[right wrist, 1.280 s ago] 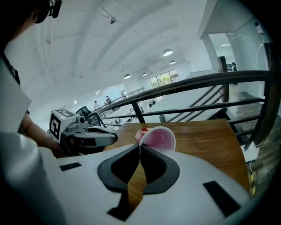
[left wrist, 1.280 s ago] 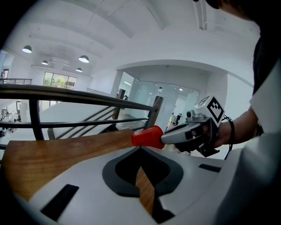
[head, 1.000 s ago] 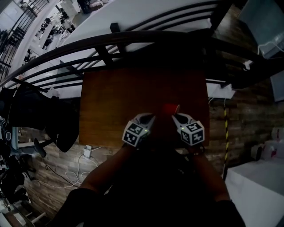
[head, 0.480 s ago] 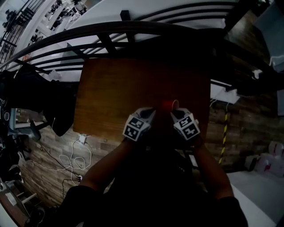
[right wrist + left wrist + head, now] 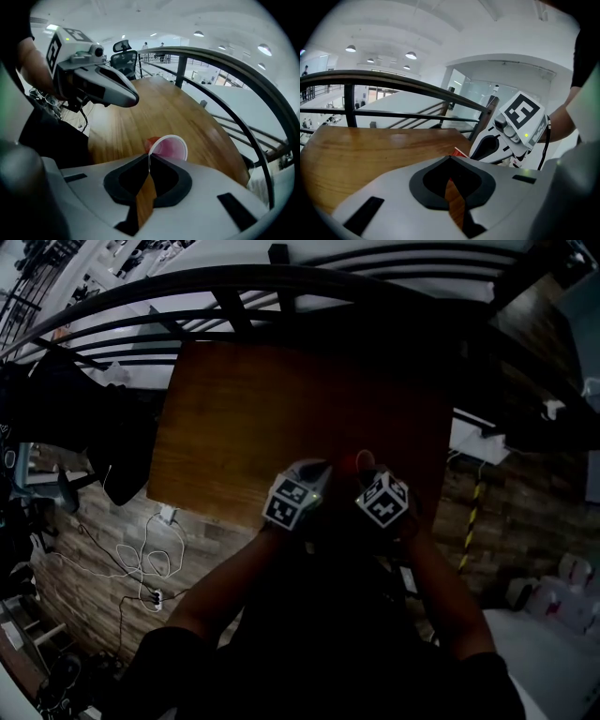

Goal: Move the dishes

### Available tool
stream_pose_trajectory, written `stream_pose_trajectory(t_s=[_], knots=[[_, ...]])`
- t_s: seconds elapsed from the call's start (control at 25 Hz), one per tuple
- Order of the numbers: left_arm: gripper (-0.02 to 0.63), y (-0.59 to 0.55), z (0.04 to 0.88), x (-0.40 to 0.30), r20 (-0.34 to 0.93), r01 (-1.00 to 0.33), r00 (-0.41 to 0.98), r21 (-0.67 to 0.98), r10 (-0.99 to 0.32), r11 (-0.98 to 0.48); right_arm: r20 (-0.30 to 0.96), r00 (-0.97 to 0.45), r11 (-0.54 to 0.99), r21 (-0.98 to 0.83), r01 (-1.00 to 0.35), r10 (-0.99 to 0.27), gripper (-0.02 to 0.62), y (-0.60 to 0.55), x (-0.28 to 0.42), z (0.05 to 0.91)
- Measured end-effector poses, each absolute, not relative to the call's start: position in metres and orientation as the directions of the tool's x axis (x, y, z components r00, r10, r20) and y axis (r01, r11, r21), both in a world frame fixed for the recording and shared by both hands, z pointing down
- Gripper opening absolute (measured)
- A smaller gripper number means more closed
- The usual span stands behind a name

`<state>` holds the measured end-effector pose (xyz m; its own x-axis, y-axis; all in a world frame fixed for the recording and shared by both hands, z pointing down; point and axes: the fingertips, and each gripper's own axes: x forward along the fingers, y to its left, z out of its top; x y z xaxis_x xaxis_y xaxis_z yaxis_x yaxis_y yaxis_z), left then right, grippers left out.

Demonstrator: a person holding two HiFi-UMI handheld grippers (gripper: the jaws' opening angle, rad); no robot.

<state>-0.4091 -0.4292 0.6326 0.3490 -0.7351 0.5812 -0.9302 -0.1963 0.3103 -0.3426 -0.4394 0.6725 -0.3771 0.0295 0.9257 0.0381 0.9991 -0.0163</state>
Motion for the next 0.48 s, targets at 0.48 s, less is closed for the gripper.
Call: stream_pose_trajectory(t_s=[0.48], knots=[[-0.009, -0.424, 0.656, -0.407, 0.601, -0.932, 0.335, 0.322, -0.726, -0.163, 0.970, -0.231, 0.968, 0.124, 0.220, -0.072, 0.021, -0.447, -0.340, 0.708]])
